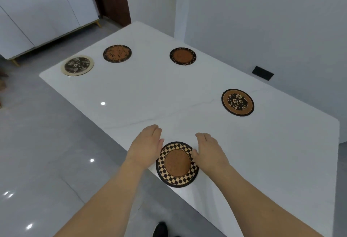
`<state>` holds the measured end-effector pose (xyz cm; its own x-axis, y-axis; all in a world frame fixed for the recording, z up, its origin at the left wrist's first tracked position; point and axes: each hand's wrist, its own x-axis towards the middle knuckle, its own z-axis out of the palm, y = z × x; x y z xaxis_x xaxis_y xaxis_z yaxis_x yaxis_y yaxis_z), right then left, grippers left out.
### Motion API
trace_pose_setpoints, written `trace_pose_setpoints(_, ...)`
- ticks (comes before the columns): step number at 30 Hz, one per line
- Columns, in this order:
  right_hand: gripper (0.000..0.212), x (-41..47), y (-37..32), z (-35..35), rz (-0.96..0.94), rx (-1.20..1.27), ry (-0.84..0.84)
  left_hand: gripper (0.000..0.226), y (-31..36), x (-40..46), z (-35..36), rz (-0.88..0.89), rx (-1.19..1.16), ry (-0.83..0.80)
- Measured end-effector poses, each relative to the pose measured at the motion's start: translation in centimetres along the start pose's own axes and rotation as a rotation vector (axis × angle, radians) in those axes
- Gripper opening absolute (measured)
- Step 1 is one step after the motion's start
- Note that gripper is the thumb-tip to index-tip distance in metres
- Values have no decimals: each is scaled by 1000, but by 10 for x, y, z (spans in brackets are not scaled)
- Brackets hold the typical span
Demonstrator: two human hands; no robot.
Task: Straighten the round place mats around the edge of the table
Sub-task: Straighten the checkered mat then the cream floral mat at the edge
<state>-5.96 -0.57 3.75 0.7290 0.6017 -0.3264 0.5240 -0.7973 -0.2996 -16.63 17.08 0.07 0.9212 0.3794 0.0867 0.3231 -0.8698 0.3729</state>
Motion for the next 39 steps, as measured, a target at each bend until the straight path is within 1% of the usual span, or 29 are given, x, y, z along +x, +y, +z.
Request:
trace_pose_setpoints(2,56,-9,-19,-24,-140,14,28,30,8,-8,-36,-6,73,115)
trace_pose_setpoints(4,58,-18,-42,-47,-231,23,51,32,12,-17,-74,-25,135,164)
trace_pose_setpoints(7,61,-32,-83,-73,-349,47,80,37,5,-36,-127,-109,199,239)
trace_pose_setpoints(11,65,-52,-147,-93,-511,54,127,42,-18,-74,-187,-278,162,352)
trace_pose_setpoints(13,65,-61,-181,-96,-580,35,151,45,-36,-98,-214,-355,129,368)
trace_pose_setpoints(16,65,-75,-237,-94,-646,45,171,48,-69,-134,-254,-419,106,383)
trace_pose_setpoints(21,64,-91,-326,-86,-720,85,196,44,-126,-177,-312,-440,204,402)
trace_pose_setpoints(23,64,-91,-353,-81,-734,89,191,42,-148,-186,-327,-446,210,428)
trace_pose_setpoints(26,65,-83,-386,-75,-734,80,168,40,-176,-190,-344,-445,235,419)
trace_pose_setpoints(31,63,-44,-436,-69,-709,92,167,42,-232,-168,-372,-426,271,438)
trace_pose_setpoints(34,61,-10,-469,-67,-719,96,194,40,-273,-148,-390,-416,302,450)
trace_pose_setpoints(39,59,45,-540,-67,-720,106,180,43,-343,-112,-423,-433,301,423)
